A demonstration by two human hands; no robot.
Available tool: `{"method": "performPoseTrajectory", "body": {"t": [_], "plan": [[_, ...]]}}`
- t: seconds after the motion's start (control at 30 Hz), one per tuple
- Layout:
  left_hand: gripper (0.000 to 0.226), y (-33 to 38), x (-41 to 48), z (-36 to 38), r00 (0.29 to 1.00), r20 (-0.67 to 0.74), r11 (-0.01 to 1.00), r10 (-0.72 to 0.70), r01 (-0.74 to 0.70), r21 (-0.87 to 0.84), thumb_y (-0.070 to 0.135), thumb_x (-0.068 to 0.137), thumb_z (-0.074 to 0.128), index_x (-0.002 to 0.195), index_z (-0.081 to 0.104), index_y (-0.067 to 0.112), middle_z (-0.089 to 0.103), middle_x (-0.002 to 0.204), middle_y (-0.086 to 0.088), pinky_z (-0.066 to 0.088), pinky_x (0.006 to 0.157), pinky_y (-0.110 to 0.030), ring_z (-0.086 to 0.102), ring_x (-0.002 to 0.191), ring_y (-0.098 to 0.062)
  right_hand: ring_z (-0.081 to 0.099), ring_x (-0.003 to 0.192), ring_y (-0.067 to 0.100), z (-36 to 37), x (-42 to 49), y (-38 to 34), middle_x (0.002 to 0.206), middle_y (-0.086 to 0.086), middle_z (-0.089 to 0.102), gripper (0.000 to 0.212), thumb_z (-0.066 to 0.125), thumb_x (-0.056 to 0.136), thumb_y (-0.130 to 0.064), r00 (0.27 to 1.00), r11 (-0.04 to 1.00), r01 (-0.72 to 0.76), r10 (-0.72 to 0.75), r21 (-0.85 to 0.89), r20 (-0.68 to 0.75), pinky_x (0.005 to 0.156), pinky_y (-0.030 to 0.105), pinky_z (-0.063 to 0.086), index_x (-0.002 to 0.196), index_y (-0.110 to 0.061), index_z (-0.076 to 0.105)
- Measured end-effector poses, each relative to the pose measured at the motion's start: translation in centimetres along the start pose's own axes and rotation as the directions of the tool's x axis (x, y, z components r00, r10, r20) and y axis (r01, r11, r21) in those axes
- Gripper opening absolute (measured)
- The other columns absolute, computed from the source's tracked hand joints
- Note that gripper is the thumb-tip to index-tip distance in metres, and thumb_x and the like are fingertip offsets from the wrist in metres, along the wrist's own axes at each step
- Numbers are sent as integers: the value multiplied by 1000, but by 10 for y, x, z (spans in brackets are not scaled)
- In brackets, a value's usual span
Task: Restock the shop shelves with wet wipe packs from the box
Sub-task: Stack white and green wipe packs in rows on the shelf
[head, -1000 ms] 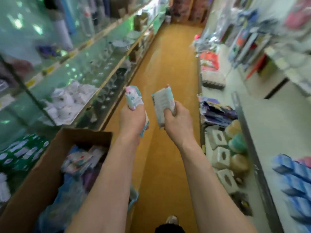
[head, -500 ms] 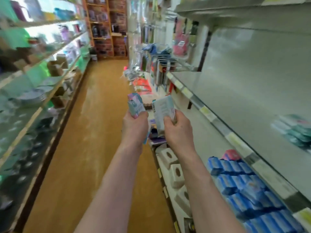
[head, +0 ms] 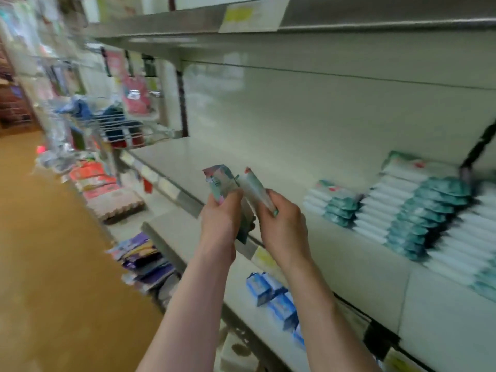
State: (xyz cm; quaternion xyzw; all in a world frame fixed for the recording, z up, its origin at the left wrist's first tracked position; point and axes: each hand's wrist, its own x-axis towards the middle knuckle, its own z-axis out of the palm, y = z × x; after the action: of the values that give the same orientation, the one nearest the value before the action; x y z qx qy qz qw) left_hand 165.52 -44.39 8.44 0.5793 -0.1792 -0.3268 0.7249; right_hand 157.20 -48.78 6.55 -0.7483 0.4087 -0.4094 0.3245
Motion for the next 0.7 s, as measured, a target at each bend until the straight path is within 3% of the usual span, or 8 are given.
{"method": "performPoseTrajectory", "body": {"t": [0.1,0.23,0.3,0.4,0.5,0.6,0.67,0.7], "plan": [[13,-5,20,21,984,179,1000,-8,7,11,27,90,62,98,62,17,68,89,-8,56,60,-33,67,81,-25,54,74,19,-7,14,5,77,-4,62,15,46,94,-22,997,998,-43,40,-54,-59,65,33,44,90,-25,61],[35,-8,51,36,938,342,997,-61,43,59,30,81,72,110,62,11,72,96,-11,58,66,-35,71,85,-23,60,91,13,-4,30,7,101,-8,66,23,49,91,-21,990,993,-94,86,-75,-108,80,37,52,108,-29,62],[37,-9,64,39,914,396,996,-88,67,67,25,80,74,110,62,7,71,94,-12,53,59,-28,71,80,-22,61,95,10,0,35,5,105,-12,64,26,49,89,-26,986,991,-122,116,-47,-119,83,37,53,112,-33,60],[32,-12,80,39,892,436,991,-124,85,108,15,79,71,107,63,2,69,90,-16,52,56,-30,68,75,-29,58,100,4,1,37,3,112,-12,61,26,49,92,-30,981,983,-183,184,21,-70,88,30,51,114,-32,62],[22,-16,93,42,879,439,983,-185,157,99,7,83,65,104,63,2,67,89,-17,52,65,-39,63,75,-29,59,98,4,-14,44,2,109,-12,65,26,48,95,-34,961,968,-252,252,19,-114,89,29,50,111,-28,67],[15,-16,95,50,778,555,952,-293,288,99,4,83,66,98,66,7,72,92,-14,57,77,-44,70,80,-29,55,108,9,-35,66,8,125,-5,59,40,54,93,-36,903,931,-365,348,-23,-251,94,28,44,131,-22,55],[17,-14,94,56,698,631,933,-339,337,129,4,83,68,100,66,7,74,92,-14,60,65,-38,71,74,-26,58,107,15,-48,79,13,121,1,60,46,63,89,-32,877,906,-416,423,81,-229,91,28,47,131,-14,55],[17,-14,95,60,673,648,923,-358,358,138,5,84,68,101,66,6,74,93,-14,60,60,-36,71,72,-25,61,98,17,-54,84,14,110,3,64,38,67,86,-27,873,893,-425,448,150,-193,82,27,50,120,-11,62]]}}
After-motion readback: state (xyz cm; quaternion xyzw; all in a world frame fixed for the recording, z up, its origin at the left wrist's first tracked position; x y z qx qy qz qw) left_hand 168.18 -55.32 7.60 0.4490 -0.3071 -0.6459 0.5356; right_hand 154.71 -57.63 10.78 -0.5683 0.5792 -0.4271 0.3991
